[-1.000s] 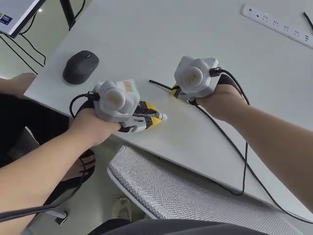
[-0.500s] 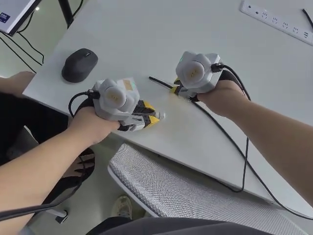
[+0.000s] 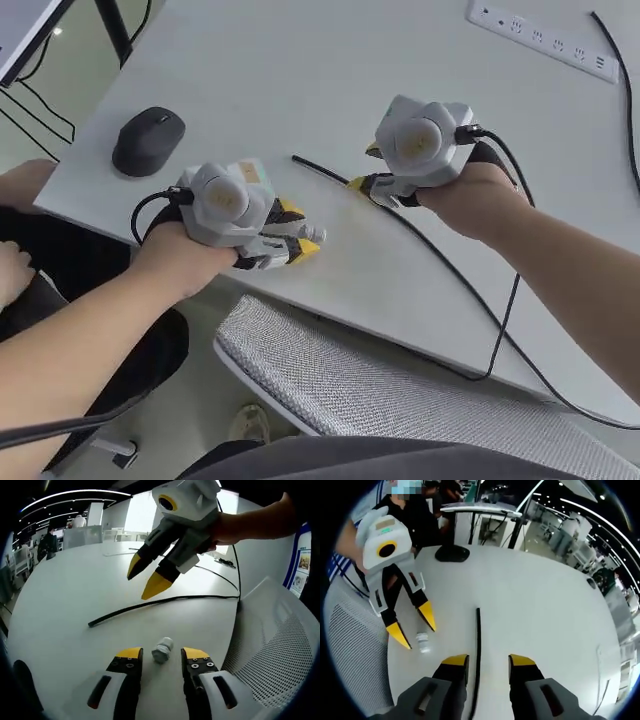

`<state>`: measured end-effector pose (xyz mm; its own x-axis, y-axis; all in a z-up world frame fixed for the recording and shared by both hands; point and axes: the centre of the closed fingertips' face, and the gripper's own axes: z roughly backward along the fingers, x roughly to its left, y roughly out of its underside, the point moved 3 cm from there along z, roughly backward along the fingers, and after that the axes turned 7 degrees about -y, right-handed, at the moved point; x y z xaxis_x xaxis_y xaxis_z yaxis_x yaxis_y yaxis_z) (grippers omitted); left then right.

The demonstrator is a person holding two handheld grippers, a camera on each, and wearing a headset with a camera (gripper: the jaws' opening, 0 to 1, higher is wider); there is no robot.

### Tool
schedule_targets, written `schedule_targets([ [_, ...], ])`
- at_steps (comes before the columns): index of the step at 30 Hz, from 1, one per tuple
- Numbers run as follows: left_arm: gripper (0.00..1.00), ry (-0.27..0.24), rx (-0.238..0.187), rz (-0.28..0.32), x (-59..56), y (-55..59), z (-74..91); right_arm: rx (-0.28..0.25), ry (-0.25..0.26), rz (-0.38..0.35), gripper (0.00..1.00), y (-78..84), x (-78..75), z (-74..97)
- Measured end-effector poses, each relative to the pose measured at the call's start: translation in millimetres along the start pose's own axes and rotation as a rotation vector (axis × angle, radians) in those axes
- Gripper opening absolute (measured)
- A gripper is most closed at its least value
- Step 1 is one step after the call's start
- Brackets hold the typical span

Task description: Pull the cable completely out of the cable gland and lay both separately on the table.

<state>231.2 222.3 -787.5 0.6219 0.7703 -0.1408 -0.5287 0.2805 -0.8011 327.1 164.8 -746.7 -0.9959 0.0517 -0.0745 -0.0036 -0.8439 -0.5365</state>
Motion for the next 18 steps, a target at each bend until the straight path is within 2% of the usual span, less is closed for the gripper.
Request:
schedule_targets([
  [4,0.36,-0.003,-0.007,0.005,-2.6,-4.3,10.9,-0.047,0.022,-0.052,0.33,0.1,-0.3,22.5],
  [10,0.45,-0.001,-0.035,0.034,-3.3,-21.8,30.5,-0.113,0.053,-0.112,0.41,1.5,0.1,50.5],
  [18,0.54,0.018,-0.074,0.047,-16.7,-43.6,50.4,-0.255,0.104,-0.294,0.46,14.0,4.1,95.9],
])
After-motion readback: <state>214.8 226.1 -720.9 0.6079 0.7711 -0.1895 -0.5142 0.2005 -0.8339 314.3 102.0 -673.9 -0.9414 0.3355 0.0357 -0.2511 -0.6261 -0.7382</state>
